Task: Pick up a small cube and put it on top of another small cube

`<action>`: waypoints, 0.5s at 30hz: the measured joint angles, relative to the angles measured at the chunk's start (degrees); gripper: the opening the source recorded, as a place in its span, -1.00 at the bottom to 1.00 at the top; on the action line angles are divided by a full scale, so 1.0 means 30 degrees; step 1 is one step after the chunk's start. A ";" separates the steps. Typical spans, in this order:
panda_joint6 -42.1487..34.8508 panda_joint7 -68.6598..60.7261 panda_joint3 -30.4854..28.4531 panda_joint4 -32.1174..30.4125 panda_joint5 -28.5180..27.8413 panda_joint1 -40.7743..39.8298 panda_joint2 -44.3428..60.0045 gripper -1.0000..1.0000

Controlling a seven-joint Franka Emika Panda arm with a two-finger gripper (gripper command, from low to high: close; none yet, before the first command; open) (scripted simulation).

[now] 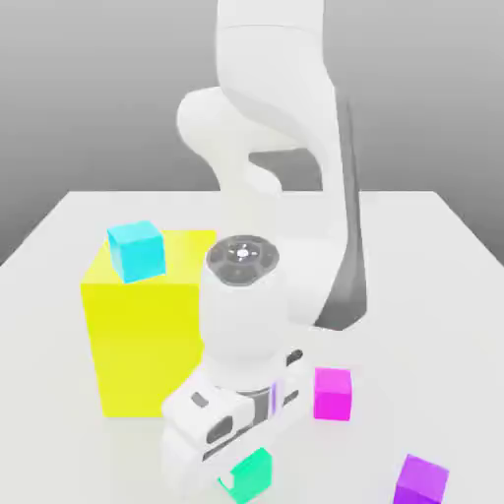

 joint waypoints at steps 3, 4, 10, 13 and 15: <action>-0.1322 0.0448 -0.0380 -0.0703 -0.1127 0.0498 -0.2029 -1.00; -0.1525 0.0331 -0.0303 -0.1145 -0.1606 0.0737 -0.2687 -1.00; -0.2309 -0.1430 0.0675 -0.4104 -0.3524 0.2550 -0.6459 -1.00; -0.2513 -0.2806 0.1103 -0.5678 -0.3812 0.3422 -0.8257 -1.00; -0.2512 -0.3810 0.1399 -0.6681 -0.3767 0.4057 -0.9298 -1.00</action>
